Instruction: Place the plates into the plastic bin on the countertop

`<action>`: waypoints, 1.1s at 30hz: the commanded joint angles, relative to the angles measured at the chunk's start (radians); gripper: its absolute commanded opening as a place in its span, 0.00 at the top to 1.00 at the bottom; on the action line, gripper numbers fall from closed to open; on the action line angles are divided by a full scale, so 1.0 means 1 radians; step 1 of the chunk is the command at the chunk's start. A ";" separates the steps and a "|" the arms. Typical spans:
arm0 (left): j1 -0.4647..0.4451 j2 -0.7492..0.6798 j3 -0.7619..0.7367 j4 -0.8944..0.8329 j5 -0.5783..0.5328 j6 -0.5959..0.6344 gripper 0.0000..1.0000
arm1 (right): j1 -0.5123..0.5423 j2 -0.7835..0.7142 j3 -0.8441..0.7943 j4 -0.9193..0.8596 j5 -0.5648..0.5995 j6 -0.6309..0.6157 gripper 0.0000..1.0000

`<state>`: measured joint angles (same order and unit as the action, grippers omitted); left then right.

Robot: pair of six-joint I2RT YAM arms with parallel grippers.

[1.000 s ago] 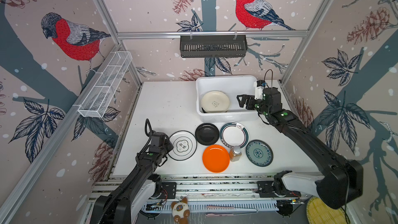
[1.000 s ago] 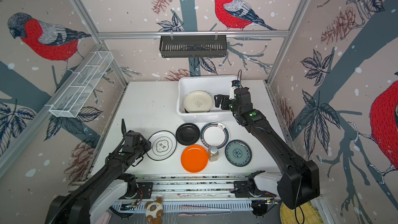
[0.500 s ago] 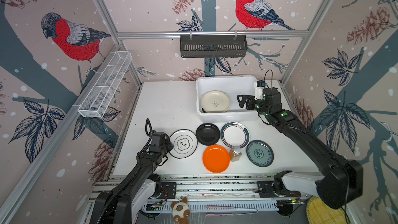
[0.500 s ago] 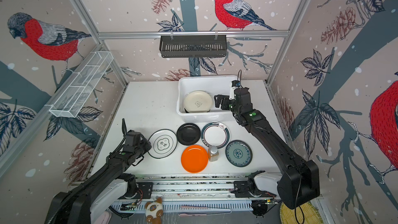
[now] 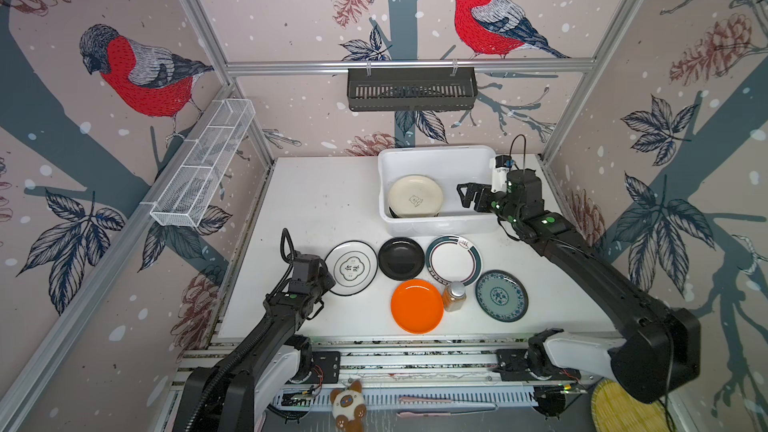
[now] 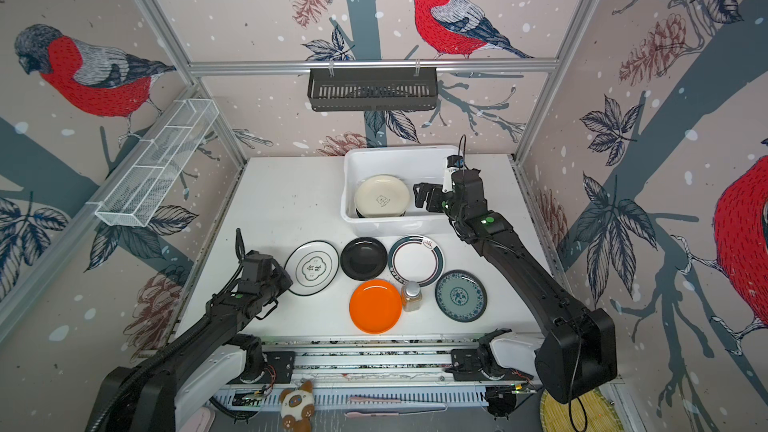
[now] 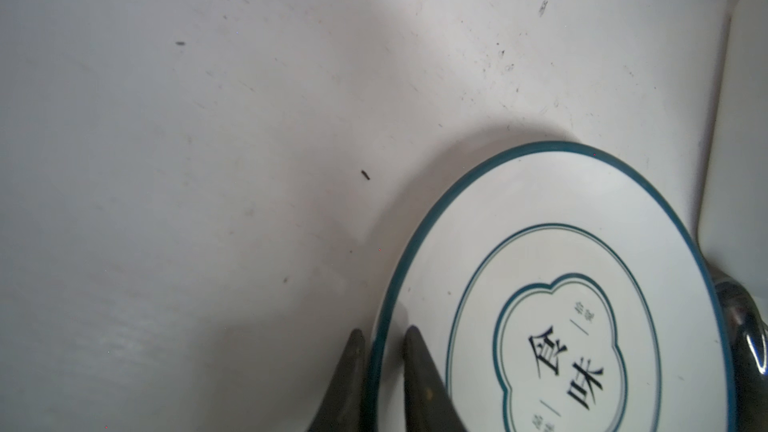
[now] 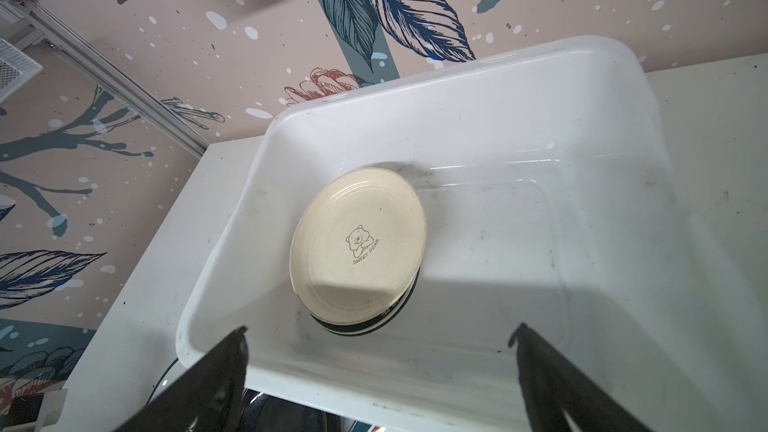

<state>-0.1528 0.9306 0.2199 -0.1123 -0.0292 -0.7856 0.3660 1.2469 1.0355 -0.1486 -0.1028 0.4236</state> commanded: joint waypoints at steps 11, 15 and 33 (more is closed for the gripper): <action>0.001 -0.003 -0.013 -0.044 -0.018 -0.018 0.85 | 0.002 0.029 0.001 0.031 0.000 0.019 0.00; 0.002 -0.017 -0.008 -0.044 -0.026 -0.026 0.87 | 0.002 0.029 0.003 0.031 0.002 0.020 0.00; 0.004 -0.135 0.010 -0.056 -0.030 -0.057 1.00 | 0.004 0.020 0.005 0.030 -0.001 0.029 0.00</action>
<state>-0.1505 0.8116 0.2146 -0.1425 -0.0414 -0.8383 0.3679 1.2743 1.0348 -0.1410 -0.1028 0.4454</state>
